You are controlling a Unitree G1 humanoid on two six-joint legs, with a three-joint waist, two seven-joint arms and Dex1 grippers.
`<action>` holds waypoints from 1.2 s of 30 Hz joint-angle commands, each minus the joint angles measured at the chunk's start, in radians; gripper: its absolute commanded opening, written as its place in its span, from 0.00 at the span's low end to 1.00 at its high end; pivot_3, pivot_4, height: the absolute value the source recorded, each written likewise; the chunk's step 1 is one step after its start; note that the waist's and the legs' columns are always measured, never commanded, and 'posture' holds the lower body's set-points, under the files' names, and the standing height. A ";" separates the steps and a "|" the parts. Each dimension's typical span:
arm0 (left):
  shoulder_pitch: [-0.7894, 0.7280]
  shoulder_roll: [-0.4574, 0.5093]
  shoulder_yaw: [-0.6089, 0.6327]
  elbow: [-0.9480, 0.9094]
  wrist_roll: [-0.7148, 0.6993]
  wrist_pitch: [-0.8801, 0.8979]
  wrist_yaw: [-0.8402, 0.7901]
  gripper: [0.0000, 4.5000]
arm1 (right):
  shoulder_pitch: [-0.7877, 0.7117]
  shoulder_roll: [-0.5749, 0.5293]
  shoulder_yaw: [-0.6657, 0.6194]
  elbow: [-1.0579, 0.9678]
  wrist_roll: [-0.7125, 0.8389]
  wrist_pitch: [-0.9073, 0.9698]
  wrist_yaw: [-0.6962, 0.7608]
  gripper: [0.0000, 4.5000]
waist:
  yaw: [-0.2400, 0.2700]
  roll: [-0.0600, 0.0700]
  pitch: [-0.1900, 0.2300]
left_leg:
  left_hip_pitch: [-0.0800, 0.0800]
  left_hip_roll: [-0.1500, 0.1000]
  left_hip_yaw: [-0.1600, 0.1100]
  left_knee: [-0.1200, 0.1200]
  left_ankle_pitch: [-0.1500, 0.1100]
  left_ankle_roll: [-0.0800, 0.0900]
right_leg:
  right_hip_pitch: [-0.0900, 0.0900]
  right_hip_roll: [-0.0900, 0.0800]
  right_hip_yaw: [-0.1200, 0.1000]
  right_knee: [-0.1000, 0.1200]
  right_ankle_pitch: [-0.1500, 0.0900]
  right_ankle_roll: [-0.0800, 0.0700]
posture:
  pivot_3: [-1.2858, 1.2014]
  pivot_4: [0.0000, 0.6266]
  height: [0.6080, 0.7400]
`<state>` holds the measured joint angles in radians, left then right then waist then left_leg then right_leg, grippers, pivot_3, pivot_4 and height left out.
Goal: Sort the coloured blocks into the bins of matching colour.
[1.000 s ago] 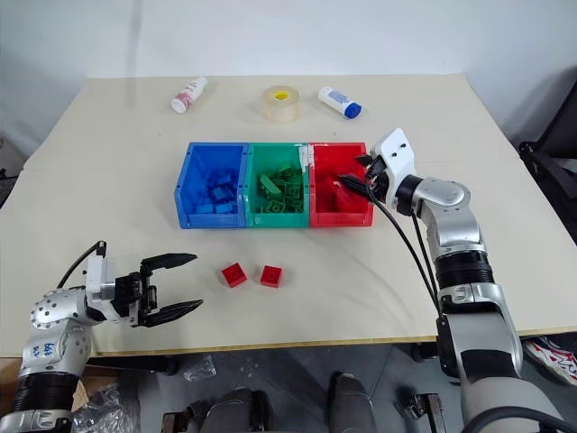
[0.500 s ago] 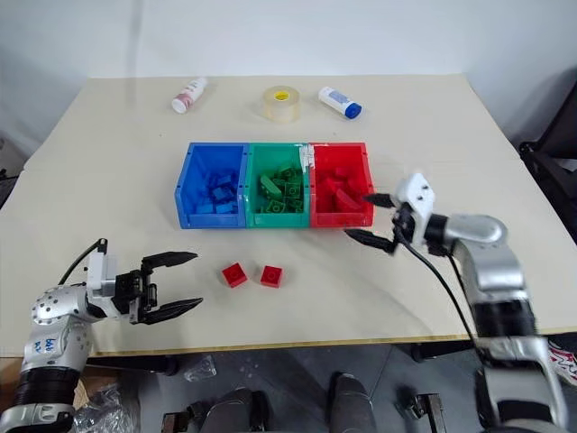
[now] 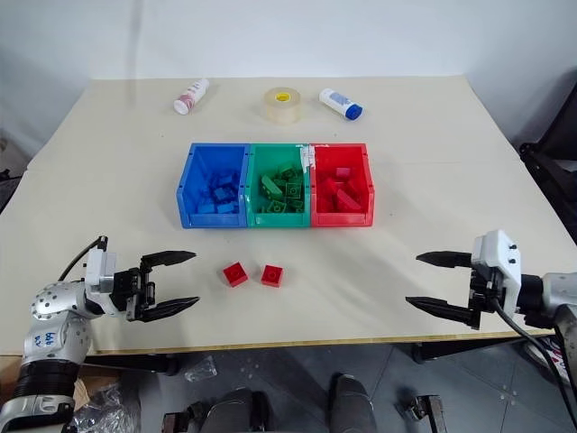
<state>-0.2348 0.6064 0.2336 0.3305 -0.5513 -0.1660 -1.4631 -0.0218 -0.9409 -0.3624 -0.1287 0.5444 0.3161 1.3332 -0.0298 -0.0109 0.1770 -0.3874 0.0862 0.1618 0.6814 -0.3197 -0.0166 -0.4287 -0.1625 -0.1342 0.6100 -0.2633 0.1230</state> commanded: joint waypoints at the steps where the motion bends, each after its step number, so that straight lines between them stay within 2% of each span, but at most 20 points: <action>1: -0.016 0.011 0.010 0.014 0.001 -0.015 -0.007 1.00 | -0.007 -0.022 -0.006 -0.072 0.028 0.023 -0.009 0.99 | 0.003 0.000 0.000 | 0.000 0.000 0.000 0.000 0.000 0.000 | 0.000 0.000 0.000 0.000 0.000 0.000 | 0.52 0.24 1.00; 7: -0.022 0.001 0.004 0.006 0.003 -0.016 -0.001 1.00 | -0.143 0.077 0.219 -0.159 -0.014 0.107 -0.132 0.99 | 0.001 0.000 0.000 | 0.000 0.000 0.000 0.000 0.000 0.000 | 0.000 0.000 0.000 0.000 0.000 0.000 | 0.52 0.24 1.00; 10: -0.003 -0.004 0.005 -0.023 -0.002 -0.014 0.007 1.00 | -0.280 0.201 0.407 -0.127 -0.110 0.128 -0.217 0.99 | -0.004 0.000 0.000 | 0.000 0.000 0.000 0.000 0.000 0.000 | -0.001 0.000 0.000 0.001 0.000 0.000 | 0.52 0.24 1.00; 13: 0.030 -0.014 0.007 -0.073 -0.009 -0.009 0.030 1.00 | -0.383 0.319 0.539 -0.041 -0.214 0.110 -0.290 0.99 | -0.001 0.000 0.000 | -0.002 0.000 0.000 0.000 0.000 0.000 | -0.002 0.000 0.000 0.005 0.000 0.000 | 0.52 0.24 1.00; 17: 0.089 -0.021 0.014 -0.146 -0.021 0.000 0.057 1.00 | -0.460 0.430 0.635 0.034 -0.270 0.076 -0.309 0.99 | 0.003 0.000 0.000 | -0.003 0.000 0.000 0.000 0.000 0.000 | -0.003 0.000 0.000 0.006 0.000 0.000 | 0.52 0.24 1.00; 24: 0.156 -0.010 0.038 -0.198 -0.033 0.000 0.083 1.00 | -0.520 0.514 0.749 0.139 -0.370 0.059 -0.319 0.99 | -0.001 -0.001 0.000 | -0.002 0.000 0.000 0.001 0.000 0.000 | -0.002 0.000 -0.001 0.007 0.000 -0.001 | 0.52 0.24 1.00; 27: 0.168 -0.010 0.043 -0.203 -0.035 -0.003 0.088 1.00 | -0.529 0.551 0.743 0.163 -0.378 0.046 -0.341 0.87 | -0.002 -0.001 0.000 | -0.002 0.000 0.000 0.001 0.000 0.000 | -0.003 0.000 -0.001 0.008 -0.001 -0.001 | 0.52 0.24 1.00; 34: 0.178 -0.015 0.042 -0.209 -0.037 -0.005 0.092 1.00 | -0.521 0.578 0.725 0.146 -0.377 0.030 -0.356 0.35 | -0.001 -0.001 0.000 | -0.002 0.000 0.000 0.001 0.000 0.000 | -0.003 0.000 -0.001 0.008 -0.001 -0.001 | 0.52 0.24 1.00; 36: 0.173 -0.016 0.040 -0.204 -0.036 -0.005 0.092 1.00 | -0.517 0.574 0.708 0.130 -0.366 0.029 -0.357 0.33 | -0.001 -0.001 0.000 | -0.002 0.000 0.000 0.001 0.000 0.000 | -0.003 0.000 -0.001 0.008 -0.001 -0.001 | 0.52 0.24 1.00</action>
<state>-0.0642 0.5892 0.2573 0.1554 -0.5628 -0.1630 -1.3707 -0.5379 -0.3697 0.3827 0.0455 0.1583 0.3587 0.9799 -0.0311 -0.0115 0.1766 -0.3897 0.0864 0.1617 0.6820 -0.3198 -0.0170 -0.4316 -0.1626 -0.1347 0.6179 -0.2639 0.1218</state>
